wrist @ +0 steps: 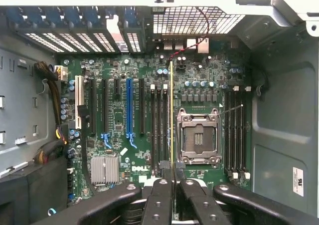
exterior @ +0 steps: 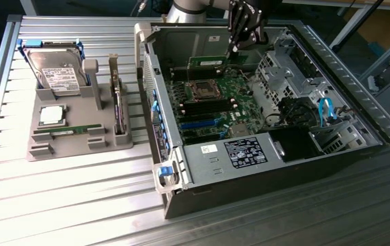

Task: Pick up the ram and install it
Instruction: 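Pick up the ram and move it above insertion slot, then insert the ram into the slot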

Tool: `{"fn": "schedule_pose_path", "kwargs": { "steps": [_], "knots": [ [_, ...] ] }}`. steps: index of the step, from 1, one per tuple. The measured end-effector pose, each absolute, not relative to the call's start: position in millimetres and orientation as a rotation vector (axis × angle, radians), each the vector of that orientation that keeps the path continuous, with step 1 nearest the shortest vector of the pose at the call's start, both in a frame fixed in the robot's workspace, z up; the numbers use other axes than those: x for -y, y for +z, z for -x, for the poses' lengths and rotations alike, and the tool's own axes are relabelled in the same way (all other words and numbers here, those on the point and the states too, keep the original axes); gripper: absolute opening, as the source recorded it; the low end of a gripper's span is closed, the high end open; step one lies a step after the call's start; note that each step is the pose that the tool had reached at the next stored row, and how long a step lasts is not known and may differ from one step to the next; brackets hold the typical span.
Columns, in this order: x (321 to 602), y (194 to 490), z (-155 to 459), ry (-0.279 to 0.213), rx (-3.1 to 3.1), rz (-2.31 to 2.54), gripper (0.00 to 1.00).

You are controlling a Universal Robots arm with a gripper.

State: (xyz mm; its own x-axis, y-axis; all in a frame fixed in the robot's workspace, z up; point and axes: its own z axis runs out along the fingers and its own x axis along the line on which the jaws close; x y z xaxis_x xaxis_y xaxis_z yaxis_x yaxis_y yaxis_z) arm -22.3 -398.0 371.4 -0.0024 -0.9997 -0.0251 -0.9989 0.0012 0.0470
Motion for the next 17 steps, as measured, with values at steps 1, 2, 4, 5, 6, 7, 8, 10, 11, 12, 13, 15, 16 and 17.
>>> {"fn": "schedule_pose_path", "kwargs": {
  "steps": [1, 2, 4, 5, 6, 7, 8, 10, 11, 12, 13, 15, 16, 17],
  "knots": [
    [398.0, 371.3, 22.3, -0.080, 2.212, -2.208, 0.12],
    [398.0, 371.3, 22.3, -0.080, 2.212, -2.208, 0.12],
    [398.0, 371.3, 22.3, -0.080, 2.212, -2.208, 0.12],
    [398.0, 371.3, 22.3, -0.080, 2.212, -2.208, 0.12],
    [398.0, 371.3, 22.3, -0.080, 2.212, -2.208, 0.12],
    [398.0, 371.3, 22.3, -0.080, 2.212, -2.208, 0.12],
    [398.0, 371.3, 22.3, -0.080, 2.212, -2.208, 0.12],
    [398.0, 371.3, 22.3, -0.080, 2.212, -2.208, 0.12],
    [398.1, 371.3, 21.9, -0.080, 2.212, -2.208, 0.12],
    [398.1, 371.3, 21.3, -0.080, 2.212, -2.208, 0.12],
    [398.1, 371.3, 20.6, -0.080, 2.212, -2.208, 0.12],
    [398.1, 371.3, 18.8, -0.080, 2.212, -2.208, 0.12],
    [398.0, 371.3, 17.7, -0.080, 2.212, -2.208, 0.12],
    [398.1, 371.3, 16.5, -0.080, 2.212, -2.208, 0.12]
  ]
}}
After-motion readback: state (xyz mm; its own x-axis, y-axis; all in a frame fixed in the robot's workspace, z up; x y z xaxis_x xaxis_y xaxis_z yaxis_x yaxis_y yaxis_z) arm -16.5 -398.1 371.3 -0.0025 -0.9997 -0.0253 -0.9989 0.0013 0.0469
